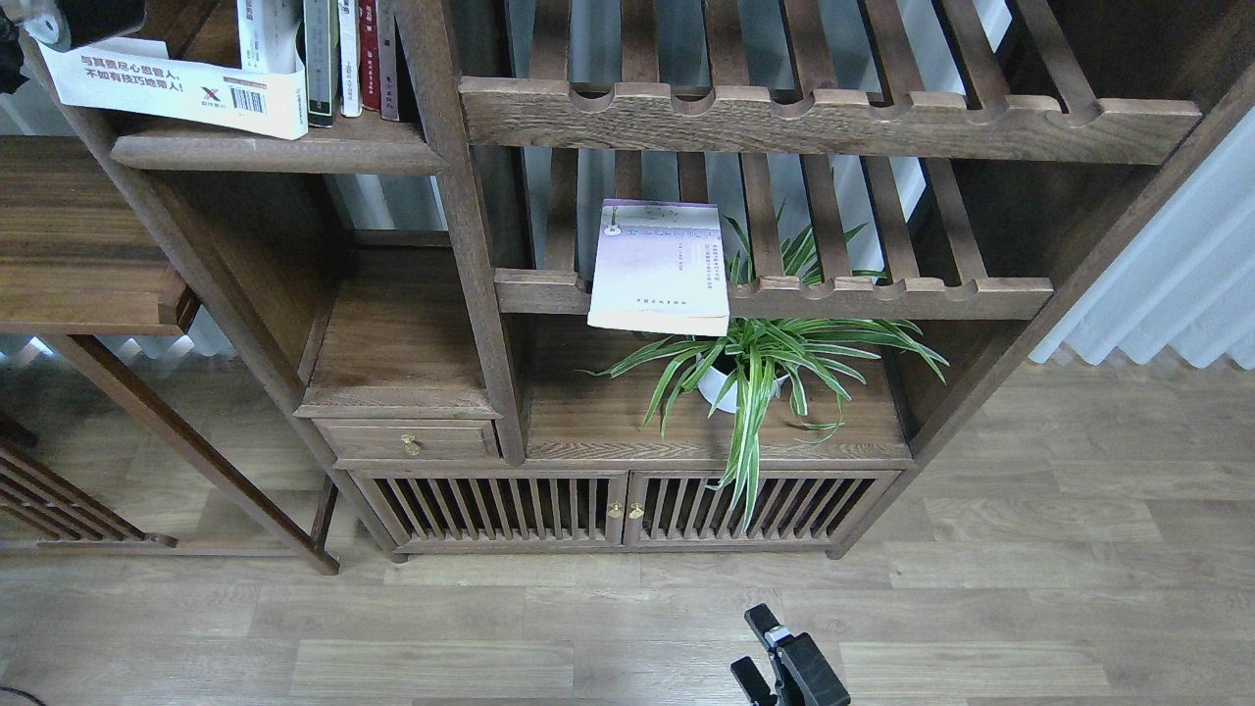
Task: Organize books on shelf
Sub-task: 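Open the left gripper and withdraw it from the top shelf, then raise the right gripper toward the small white book on the middle shelf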
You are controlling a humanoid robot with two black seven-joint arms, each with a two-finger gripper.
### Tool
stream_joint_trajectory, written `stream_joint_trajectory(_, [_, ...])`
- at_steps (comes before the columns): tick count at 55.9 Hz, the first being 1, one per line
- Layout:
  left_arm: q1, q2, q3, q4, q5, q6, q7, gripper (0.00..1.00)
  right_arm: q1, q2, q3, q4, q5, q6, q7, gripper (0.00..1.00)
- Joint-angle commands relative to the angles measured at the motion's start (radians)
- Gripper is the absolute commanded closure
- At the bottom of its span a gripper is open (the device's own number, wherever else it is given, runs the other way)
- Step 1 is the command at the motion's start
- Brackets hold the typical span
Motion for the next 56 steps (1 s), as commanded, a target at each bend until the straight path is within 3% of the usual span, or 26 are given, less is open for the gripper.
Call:
stream_joint_trajectory(1, [0.007, 0.054, -0.004, -0.061, -0.064, 0.000, 0.000, 0.00, 0.004, 0.000, -0.004, 0.000, 0.001, 0.000, 0.000, 0.01])
stream_joint_trajectory(23, [0.211, 0.329, -0.082, -0.357, -0.285, 0.000, 0.000, 0.00, 0.101, 0.032, -0.021, -0.005, 0.000, 0.000, 0.000, 0.01])
stream_joint_trajectory(35, [0.385, 0.327, -0.159, -0.532, -0.364, 0.000, 0.000, 0.00, 0.273, 0.112, -0.041, -0.133, -0.005, 0.000, 0.000, 0.01])
stream_joint_trajectory(49, [0.540, 0.323, -0.198, -0.533, -0.361, 0.000, 0.000, 0.00, 0.422, 0.112, -0.136, -0.249, -0.003, 0.000, 0.001, 0.01])
stream_joint_trajectory(56, [0.661, 0.249, -0.204, -0.533, -0.355, 0.000, 0.000, 0.00, 0.500, 0.112, -0.154, -0.304, -0.005, 0.000, 0.001, 0.01])
